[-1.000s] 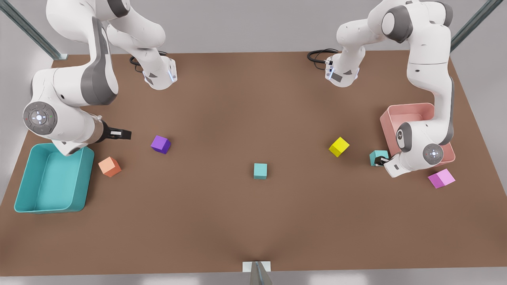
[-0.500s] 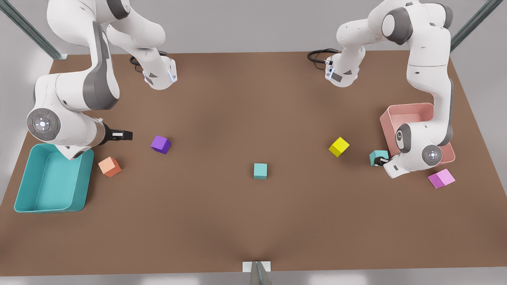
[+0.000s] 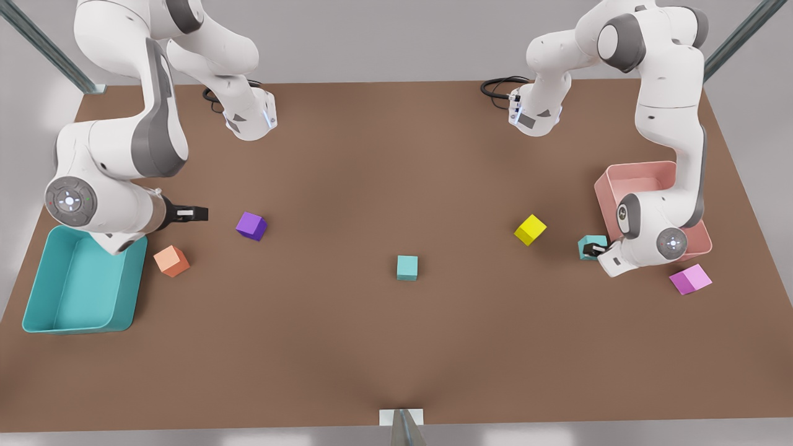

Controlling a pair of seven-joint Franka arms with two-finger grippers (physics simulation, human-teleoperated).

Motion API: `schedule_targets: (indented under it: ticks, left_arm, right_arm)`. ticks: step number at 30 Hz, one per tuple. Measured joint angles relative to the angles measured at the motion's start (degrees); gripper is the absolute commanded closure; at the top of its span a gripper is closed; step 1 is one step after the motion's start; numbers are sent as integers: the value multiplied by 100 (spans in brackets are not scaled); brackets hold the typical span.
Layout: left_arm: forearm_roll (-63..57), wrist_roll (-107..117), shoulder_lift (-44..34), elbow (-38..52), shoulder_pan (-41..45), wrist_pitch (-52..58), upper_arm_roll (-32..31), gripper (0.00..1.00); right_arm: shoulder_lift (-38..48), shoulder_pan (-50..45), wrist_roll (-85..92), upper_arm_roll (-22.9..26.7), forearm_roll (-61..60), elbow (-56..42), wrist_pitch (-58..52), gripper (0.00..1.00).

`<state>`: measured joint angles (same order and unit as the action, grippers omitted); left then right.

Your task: Stack the two blue cubes on top of each other

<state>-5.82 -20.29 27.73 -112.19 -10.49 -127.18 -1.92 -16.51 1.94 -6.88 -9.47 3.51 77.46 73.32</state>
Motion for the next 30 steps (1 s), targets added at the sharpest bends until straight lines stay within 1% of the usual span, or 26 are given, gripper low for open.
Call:
schedule_targets:
  ticks: [13, 23, 24, 25, 26, 27, 30]
  left_arm:
    - [0, 32, 62, -147, 18, -1, 33, 9]
    - [0, 45, 171, -166, 4, -1, 99, 9]
    - [0, 46, 173, -192, 7, -1, 101, 12]
    - [0, 47, 175, -233, 12, -1, 102, 20]
    - [-5, 52, 175, -259, 26, -2, 103, 34]
    - [-18, 67, 172, -284, 40, -6, 103, 40]
    - [-44, 144, 92, -306, 126, -7, 101, 40]
  right_arm:
    - [-9, 9, 68, -1, 49, -91, -2, 0]
    - [-183, 26, 159, -1, 52, -334, -21, 0]
    - [-201, 26, 170, -1, 53, -353, -23, 0]
    - [-210, 26, 180, -1, 54, -365, -25, 0]
    - [-214, 26, 190, -1, 54, -372, -26, 0]
    - [-217, 26, 200, -1, 55, -375, -28, 0]
    - [-223, 29, 243, 6, 61, -404, -30, 0]
